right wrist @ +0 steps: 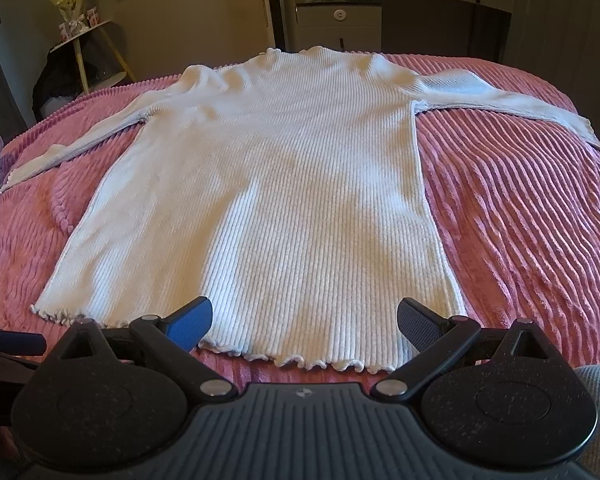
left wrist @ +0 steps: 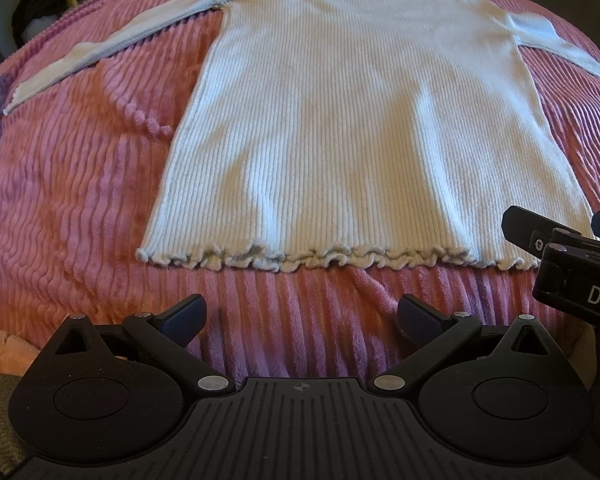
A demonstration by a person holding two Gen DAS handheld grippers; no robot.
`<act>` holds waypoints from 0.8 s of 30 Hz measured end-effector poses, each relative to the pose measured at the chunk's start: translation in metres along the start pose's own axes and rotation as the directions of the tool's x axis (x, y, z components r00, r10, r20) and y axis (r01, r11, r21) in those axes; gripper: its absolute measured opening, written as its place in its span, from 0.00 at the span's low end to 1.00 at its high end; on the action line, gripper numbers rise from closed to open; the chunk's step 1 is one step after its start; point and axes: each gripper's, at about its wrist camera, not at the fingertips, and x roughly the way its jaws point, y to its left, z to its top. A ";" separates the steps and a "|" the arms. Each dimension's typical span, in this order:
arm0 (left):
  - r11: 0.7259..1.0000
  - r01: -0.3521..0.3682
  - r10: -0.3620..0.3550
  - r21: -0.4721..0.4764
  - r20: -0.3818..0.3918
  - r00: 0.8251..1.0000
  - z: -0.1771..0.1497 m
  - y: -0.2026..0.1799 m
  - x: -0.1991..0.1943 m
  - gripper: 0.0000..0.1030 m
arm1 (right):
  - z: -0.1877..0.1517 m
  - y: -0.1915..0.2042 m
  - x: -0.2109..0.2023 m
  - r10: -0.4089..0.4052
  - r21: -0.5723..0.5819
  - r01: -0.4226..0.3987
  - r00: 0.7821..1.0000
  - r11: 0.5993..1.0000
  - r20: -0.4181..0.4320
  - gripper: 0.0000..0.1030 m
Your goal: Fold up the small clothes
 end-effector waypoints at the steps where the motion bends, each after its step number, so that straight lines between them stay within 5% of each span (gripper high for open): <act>1: 1.000 0.000 0.000 0.000 0.000 1.000 0.000 0.000 0.000 1.00 | 0.000 0.000 0.000 -0.001 0.001 0.001 1.000 1.000 -0.001 0.96; 24: 1.000 0.002 -0.002 0.002 -0.005 1.000 -0.002 -0.002 0.002 1.00 | 0.000 -0.001 0.002 0.031 0.004 -0.031 1.000 1.000 0.005 0.96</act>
